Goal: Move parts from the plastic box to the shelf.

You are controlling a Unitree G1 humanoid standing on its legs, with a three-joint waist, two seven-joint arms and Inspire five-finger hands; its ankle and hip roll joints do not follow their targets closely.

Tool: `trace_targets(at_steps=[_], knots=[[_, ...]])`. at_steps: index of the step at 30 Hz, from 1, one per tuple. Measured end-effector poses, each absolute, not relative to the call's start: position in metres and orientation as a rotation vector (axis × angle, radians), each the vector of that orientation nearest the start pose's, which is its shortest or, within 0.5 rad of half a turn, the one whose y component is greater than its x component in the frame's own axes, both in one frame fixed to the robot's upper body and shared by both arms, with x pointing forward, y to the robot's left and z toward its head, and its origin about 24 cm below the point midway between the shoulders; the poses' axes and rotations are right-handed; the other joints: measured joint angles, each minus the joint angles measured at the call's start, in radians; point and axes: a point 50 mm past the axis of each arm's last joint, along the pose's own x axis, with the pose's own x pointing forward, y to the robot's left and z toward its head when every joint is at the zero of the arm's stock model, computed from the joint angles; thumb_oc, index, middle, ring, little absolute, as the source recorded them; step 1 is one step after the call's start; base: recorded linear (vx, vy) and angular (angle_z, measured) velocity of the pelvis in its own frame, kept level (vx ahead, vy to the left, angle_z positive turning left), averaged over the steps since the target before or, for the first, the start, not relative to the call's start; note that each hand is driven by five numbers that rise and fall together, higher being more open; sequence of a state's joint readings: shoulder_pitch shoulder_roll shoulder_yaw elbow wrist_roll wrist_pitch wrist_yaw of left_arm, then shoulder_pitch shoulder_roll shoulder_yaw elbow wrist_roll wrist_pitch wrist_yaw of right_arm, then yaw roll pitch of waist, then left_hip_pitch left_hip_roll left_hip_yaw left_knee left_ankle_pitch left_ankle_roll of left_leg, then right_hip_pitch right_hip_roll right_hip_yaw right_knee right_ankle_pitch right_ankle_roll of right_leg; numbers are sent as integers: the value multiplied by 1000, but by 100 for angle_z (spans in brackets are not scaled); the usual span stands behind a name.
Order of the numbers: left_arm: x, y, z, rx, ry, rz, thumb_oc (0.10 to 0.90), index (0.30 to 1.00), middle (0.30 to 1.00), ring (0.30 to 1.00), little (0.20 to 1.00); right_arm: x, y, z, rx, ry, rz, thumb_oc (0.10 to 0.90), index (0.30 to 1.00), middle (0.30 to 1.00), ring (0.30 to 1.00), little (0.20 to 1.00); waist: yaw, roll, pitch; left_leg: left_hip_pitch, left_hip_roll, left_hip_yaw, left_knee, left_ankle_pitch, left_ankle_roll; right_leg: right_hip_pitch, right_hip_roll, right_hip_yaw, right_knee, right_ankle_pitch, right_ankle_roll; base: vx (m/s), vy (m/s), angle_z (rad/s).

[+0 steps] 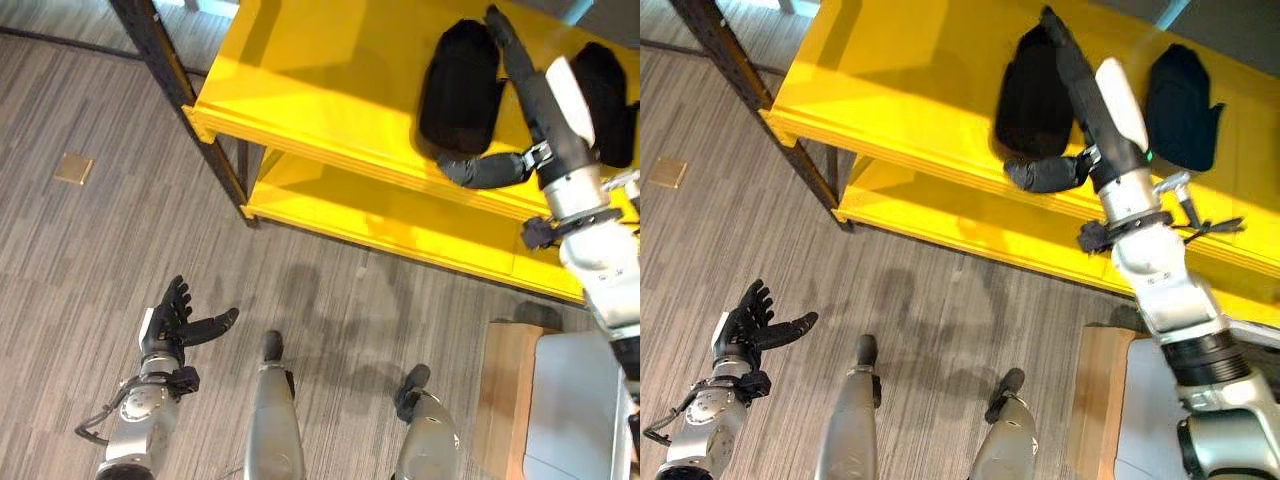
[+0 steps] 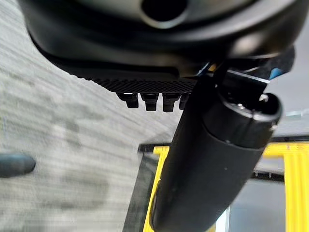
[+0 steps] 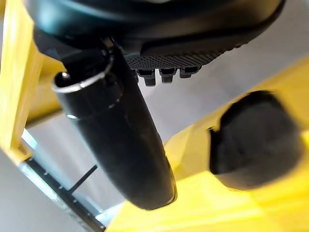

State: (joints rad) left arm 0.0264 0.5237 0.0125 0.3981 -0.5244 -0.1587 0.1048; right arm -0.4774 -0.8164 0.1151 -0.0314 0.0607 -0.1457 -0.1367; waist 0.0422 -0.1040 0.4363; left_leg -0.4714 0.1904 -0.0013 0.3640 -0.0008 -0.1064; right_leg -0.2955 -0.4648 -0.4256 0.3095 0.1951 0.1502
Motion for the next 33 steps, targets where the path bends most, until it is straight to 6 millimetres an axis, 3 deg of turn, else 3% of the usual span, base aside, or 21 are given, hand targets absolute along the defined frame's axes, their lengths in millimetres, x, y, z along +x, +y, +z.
trace_targets(at_steps=[3,5,7,8,12,17,22,27,31,33], knots=[[219,292,-11,14,261,333,900,1000,1000,1000,1000,283,-219,199,-646,-581,30,900,1000,1000,1000,1000,-13,-9,-10,54,23,10,-20,-1,-6,39,27,8,-25,-2,1,78,-30,-24],[209,287,-24,10,322,331,900,1000,1000,1000,1000,273,-216,187,-690,-536,92,900,1000,1000,1000,1000,-47,-15,-31,76,37,25,-24,-5,-10,63,40,9,-52,-10,9,67,-22,-24],[205,286,-30,7,345,333,900,1000,1000,1000,1000,267,-217,176,-663,-507,91,900,1000,1000,1000,1000,-65,-41,-72,80,39,38,-25,-6,-16,79,48,8,-103,-60,32,58,-25,-21],[201,283,-35,13,366,331,900,1000,1000,1000,1000,264,-219,170,-681,-483,102,900,1000,1000,1000,1000,-69,-36,-76,92,56,37,-22,-6,-17,98,70,5,-118,-57,30,58,-17,-22],[192,270,-48,-9,415,301,900,1000,1000,1000,1000,249,-230,154,-705,-403,91,900,1000,1000,1000,1000,-85,-37,-118,116,68,54,-19,-11,-23,128,87,10,-173,-67,41,60,-22,-12],[176,275,-58,35,483,310,900,1000,1000,1000,1000,236,-221,150,-786,-407,154,900,1000,1000,1000,1000,-96,-61,-158,153,68,77,-18,-26,-35,161,94,42,-198,-60,37,27,-11,-9],[167,277,-63,37,512,320,900,1000,1000,1000,1000,237,-217,149,-850,-408,176,900,1000,1000,1000,1000,-93,-69,-184,173,73,78,-19,-31,-33,175,104,61,-192,-52,29,0,0,0],[166,277,-64,55,517,313,900,1000,1000,1000,1000,239,-199,135,-899,-387,272,900,1000,1000,1000,1000,-93,-70,-185,179,76,77,-9,-41,-38,183,105,64,-184,-41,34,0,0,0],[171,275,-61,73,505,297,900,1000,1000,1000,1000,258,-182,129,-961,-395,343,900,1000,1000,1000,1000,-83,-73,-187,176,81,78,-3,-45,-43,182,108,64,-188,-45,19,-2,3,-1],[173,271,-63,79,517,290,900,1000,1000,1000,1000,284,-166,129,-1013,-397,374,900,1000,1000,1000,1000,-89,-76,-189,171,81,82,14,-44,-38,178,110,65,-218,-59,31,-17,11,-18]])
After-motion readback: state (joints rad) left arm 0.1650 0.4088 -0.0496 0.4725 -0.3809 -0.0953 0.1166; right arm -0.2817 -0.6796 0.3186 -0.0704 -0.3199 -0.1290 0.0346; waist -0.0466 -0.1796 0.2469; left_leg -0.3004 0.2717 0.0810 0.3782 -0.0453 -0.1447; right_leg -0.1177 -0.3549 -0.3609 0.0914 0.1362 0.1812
